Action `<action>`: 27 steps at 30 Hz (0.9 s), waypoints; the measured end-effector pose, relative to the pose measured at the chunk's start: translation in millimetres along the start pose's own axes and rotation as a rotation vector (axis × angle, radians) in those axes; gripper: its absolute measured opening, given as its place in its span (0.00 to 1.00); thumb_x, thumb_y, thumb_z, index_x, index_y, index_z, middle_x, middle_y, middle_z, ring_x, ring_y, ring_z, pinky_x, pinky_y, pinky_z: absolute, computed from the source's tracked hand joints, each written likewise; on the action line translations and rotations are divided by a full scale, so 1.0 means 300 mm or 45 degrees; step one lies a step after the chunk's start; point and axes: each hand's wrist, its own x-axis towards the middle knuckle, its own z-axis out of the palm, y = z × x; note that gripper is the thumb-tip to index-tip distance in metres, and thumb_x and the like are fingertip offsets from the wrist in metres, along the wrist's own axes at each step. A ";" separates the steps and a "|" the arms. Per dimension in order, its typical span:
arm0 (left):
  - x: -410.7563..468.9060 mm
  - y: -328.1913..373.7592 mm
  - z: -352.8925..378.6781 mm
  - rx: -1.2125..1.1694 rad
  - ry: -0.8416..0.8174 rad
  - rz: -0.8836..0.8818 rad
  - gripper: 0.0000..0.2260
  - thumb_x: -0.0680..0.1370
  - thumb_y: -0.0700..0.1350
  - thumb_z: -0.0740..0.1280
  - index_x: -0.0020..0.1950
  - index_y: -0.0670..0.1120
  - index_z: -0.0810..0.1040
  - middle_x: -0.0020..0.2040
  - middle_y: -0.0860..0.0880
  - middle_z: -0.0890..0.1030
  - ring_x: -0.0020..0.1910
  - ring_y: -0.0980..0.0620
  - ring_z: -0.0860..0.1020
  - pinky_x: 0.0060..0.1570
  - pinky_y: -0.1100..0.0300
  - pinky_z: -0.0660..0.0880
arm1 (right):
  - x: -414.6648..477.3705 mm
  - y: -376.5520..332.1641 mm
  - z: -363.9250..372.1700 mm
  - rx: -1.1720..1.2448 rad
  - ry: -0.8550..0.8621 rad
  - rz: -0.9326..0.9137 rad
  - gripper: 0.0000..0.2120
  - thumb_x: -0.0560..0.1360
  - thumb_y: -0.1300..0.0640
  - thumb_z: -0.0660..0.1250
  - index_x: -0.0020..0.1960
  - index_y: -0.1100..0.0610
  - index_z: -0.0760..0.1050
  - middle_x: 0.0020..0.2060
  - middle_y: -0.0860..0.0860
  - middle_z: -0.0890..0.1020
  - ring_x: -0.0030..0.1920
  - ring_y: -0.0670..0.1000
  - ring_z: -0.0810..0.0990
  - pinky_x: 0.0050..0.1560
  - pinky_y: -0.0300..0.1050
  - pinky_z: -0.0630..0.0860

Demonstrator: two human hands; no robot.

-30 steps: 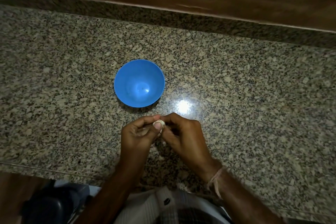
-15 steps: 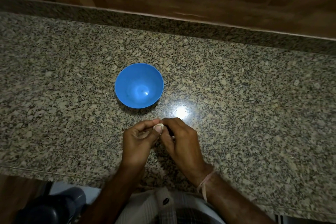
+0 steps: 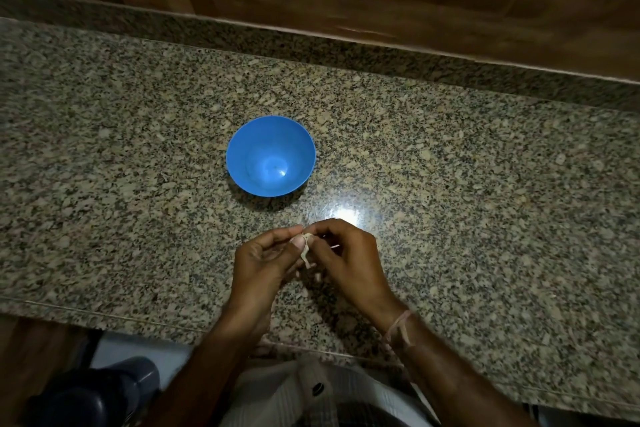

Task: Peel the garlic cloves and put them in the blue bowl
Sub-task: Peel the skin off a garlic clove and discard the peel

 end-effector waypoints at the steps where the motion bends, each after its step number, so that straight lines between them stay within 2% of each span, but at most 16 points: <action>1: 0.001 0.005 0.002 0.039 0.022 0.038 0.10 0.78 0.39 0.74 0.59 0.42 0.84 0.52 0.43 0.88 0.53 0.47 0.87 0.51 0.57 0.82 | 0.001 0.009 0.004 0.093 0.012 0.076 0.03 0.80 0.58 0.72 0.53 0.55 0.85 0.45 0.47 0.87 0.45 0.48 0.87 0.47 0.49 0.84; 3: 0.015 0.003 -0.001 0.169 0.076 0.126 0.09 0.78 0.39 0.75 0.57 0.43 0.85 0.49 0.47 0.89 0.51 0.52 0.87 0.48 0.63 0.82 | 0.005 0.034 0.009 0.259 0.035 0.195 0.03 0.80 0.60 0.73 0.53 0.56 0.85 0.46 0.49 0.88 0.47 0.51 0.87 0.51 0.51 0.85; 5: 0.056 -0.019 -0.020 0.411 0.156 0.254 0.08 0.76 0.38 0.77 0.55 0.46 0.86 0.49 0.50 0.88 0.49 0.54 0.87 0.48 0.62 0.82 | 0.007 0.071 0.002 0.335 0.040 0.287 0.03 0.79 0.61 0.74 0.52 0.58 0.85 0.47 0.50 0.88 0.49 0.51 0.87 0.51 0.49 0.85; 7: 0.112 -0.048 -0.048 0.725 0.222 0.453 0.08 0.75 0.38 0.77 0.53 0.46 0.86 0.51 0.50 0.86 0.50 0.53 0.85 0.50 0.62 0.81 | 0.007 0.114 -0.007 0.264 0.024 0.329 0.03 0.78 0.62 0.75 0.51 0.59 0.86 0.47 0.49 0.89 0.49 0.47 0.87 0.51 0.43 0.83; 9: 0.170 -0.074 -0.073 1.052 0.207 0.635 0.08 0.76 0.35 0.75 0.54 0.44 0.85 0.52 0.48 0.82 0.49 0.50 0.82 0.48 0.66 0.76 | -0.001 0.158 -0.010 0.104 -0.006 0.353 0.03 0.77 0.63 0.76 0.49 0.58 0.87 0.45 0.49 0.89 0.48 0.46 0.87 0.53 0.43 0.83; 10: 0.195 -0.087 -0.085 1.193 0.173 0.678 0.10 0.76 0.35 0.74 0.55 0.44 0.85 0.53 0.46 0.80 0.50 0.47 0.81 0.48 0.64 0.75 | -0.007 0.179 -0.008 0.032 -0.024 0.358 0.03 0.76 0.64 0.76 0.48 0.58 0.88 0.44 0.49 0.89 0.47 0.46 0.87 0.53 0.43 0.84; 12: 0.213 -0.110 -0.097 1.457 0.123 0.674 0.15 0.75 0.37 0.76 0.61 0.45 0.83 0.57 0.45 0.78 0.56 0.42 0.78 0.53 0.54 0.75 | -0.021 0.204 0.001 -0.091 -0.064 0.344 0.04 0.75 0.65 0.76 0.45 0.58 0.88 0.41 0.49 0.89 0.44 0.44 0.87 0.49 0.40 0.83; 14: 0.177 -0.140 -0.101 1.684 0.200 0.714 0.22 0.74 0.42 0.77 0.67 0.47 0.78 0.61 0.46 0.76 0.62 0.41 0.74 0.59 0.45 0.74 | -0.033 0.222 0.015 -0.199 -0.081 0.295 0.05 0.74 0.66 0.77 0.42 0.57 0.86 0.39 0.48 0.88 0.42 0.43 0.87 0.47 0.39 0.83; 17: 0.064 -0.205 -0.107 1.585 0.186 0.820 0.17 0.77 0.46 0.75 0.64 0.49 0.76 0.57 0.48 0.75 0.57 0.44 0.74 0.53 0.46 0.74 | -0.055 0.240 0.033 -0.298 -0.090 0.278 0.07 0.73 0.67 0.77 0.40 0.57 0.85 0.37 0.47 0.87 0.40 0.40 0.85 0.44 0.33 0.80; 19: 0.028 -0.260 -0.131 1.484 0.097 0.726 0.12 0.80 0.48 0.73 0.61 0.52 0.76 0.56 0.51 0.75 0.55 0.47 0.75 0.47 0.50 0.74 | -0.066 0.243 0.048 -0.384 -0.097 0.282 0.08 0.72 0.69 0.75 0.39 0.57 0.85 0.36 0.45 0.87 0.39 0.37 0.84 0.43 0.31 0.79; 22: 0.035 -0.301 -0.161 1.453 0.054 0.619 0.11 0.80 0.51 0.72 0.60 0.55 0.75 0.56 0.54 0.74 0.56 0.49 0.75 0.43 0.52 0.74 | -0.063 0.239 0.065 -0.482 -0.100 0.332 0.08 0.72 0.69 0.75 0.39 0.57 0.85 0.34 0.43 0.85 0.37 0.35 0.82 0.42 0.32 0.79; 24: 0.035 -0.296 -0.158 1.441 0.050 0.615 0.12 0.79 0.51 0.73 0.59 0.55 0.74 0.55 0.54 0.74 0.55 0.50 0.74 0.41 0.53 0.72 | -0.054 0.225 0.080 -0.545 -0.076 0.369 0.08 0.71 0.69 0.75 0.38 0.57 0.84 0.33 0.43 0.85 0.37 0.38 0.83 0.44 0.40 0.83; 27: 0.041 -0.282 -0.150 1.442 0.058 0.601 0.13 0.78 0.51 0.74 0.58 0.55 0.74 0.55 0.54 0.74 0.55 0.51 0.73 0.39 0.54 0.70 | -0.047 0.218 0.101 -0.637 -0.038 0.409 0.09 0.70 0.67 0.76 0.36 0.55 0.82 0.35 0.47 0.86 0.39 0.48 0.85 0.44 0.52 0.84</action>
